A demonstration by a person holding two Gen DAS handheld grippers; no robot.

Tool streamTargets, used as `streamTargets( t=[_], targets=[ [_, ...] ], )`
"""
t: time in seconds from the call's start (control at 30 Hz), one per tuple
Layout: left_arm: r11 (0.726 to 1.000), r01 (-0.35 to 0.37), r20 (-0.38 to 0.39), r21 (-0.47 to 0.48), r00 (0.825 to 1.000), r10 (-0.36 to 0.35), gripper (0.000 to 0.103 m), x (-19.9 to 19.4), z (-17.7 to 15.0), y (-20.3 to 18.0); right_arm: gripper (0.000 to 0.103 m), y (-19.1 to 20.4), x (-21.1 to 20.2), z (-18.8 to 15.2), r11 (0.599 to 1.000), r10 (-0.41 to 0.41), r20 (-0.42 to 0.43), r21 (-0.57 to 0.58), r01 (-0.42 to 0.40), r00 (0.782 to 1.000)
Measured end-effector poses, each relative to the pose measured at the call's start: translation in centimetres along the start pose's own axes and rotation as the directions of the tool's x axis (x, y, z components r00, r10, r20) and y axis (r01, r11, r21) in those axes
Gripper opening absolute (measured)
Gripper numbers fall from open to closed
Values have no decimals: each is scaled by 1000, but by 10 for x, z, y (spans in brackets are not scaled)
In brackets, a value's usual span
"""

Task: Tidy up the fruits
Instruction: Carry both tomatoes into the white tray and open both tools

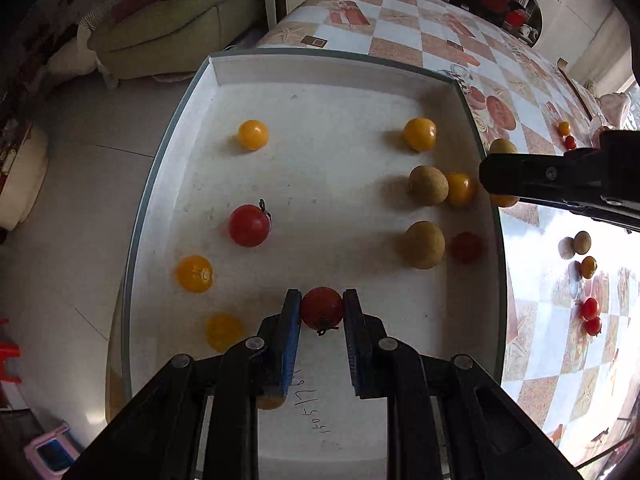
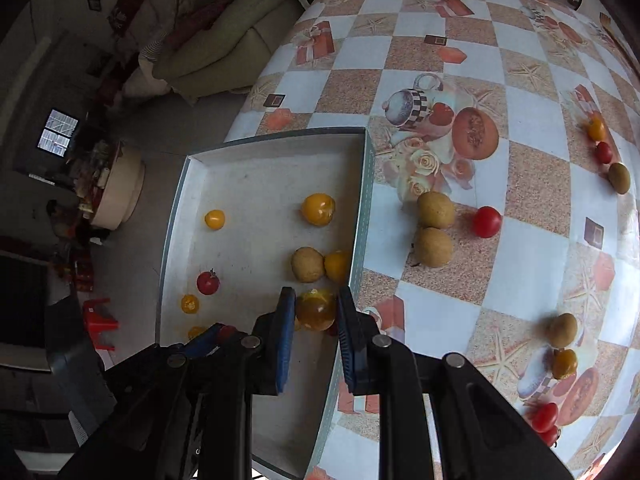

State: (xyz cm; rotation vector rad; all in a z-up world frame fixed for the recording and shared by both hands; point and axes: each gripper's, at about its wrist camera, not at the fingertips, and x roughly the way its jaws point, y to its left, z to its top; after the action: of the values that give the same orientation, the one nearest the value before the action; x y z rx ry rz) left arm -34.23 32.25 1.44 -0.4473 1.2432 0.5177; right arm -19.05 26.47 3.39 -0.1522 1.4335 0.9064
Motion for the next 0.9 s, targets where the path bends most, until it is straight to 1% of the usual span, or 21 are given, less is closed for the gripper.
streamTargets(
  t=[0.2, 0.3, 0.47, 0.5, 0.53, 0.57, 0.6, 0.63, 0.67, 0.7, 0.83, 0.87, 0.9],
  targets=[
    [1000, 2, 14, 8, 1000, -2, 23, 2, -4, 0, 23, 31, 41, 25, 996, -24, -56, -91, 18, 998],
    [1000, -3, 24, 16, 1000, 3, 23, 1, -7, -2, 23, 42, 58, 34, 990, -50, -85, -132, 39, 995],
    [1000, -2, 23, 24, 1000, 1, 23, 3, -9, -3, 23, 53, 82, 41, 980, -103, -146, -184, 75, 984],
    [1000, -2, 24, 26, 1000, 1, 23, 1, -11, -4, 24, 54, 82, 43, 977, -110, -138, -197, 81, 984],
    [1000, -3, 22, 29, 1000, 2, 26, 1, -11, -5, 24, 56, 83, 43, 974, -117, -138, -209, 87, 984],
    [1000, -2, 18, 31, 1000, 2, 34, 1, -11, -6, 24, 57, 83, 43, 972, -122, -141, -215, 90, 982],
    [999, -3, 23, 32, 1000, 2, 64, 0, -11, -7, 27, 57, 83, 44, 973, -119, -143, -214, 87, 983],
    [999, -12, 45, 31, 999, 10, 84, -4, -11, -8, 29, 57, 83, 45, 975, -109, -148, -209, 77, 983],
    [999, -22, 71, 36, 997, 19, 84, -8, -12, -9, 34, 57, 83, 46, 977, -98, -154, -205, 66, 983],
    [999, -25, 79, 46, 997, 21, 84, -11, -12, -11, 41, 57, 83, 47, 977, -100, -156, -202, 67, 983],
    [999, -16, 49, 50, 999, 14, 84, -11, -13, -13, 45, 55, 71, 49, 982, -78, -138, -180, 53, 987],
    [999, -24, 39, 47, 999, 22, 84, -11, -14, -13, 50, 54, 66, 49, 984, -70, -131, -170, 47, 989],
    [998, -34, 26, 43, 999, 33, 84, -11, -14, -13, 58, 53, 60, 49, 986, -61, -122, -162, 41, 991]
  ],
)
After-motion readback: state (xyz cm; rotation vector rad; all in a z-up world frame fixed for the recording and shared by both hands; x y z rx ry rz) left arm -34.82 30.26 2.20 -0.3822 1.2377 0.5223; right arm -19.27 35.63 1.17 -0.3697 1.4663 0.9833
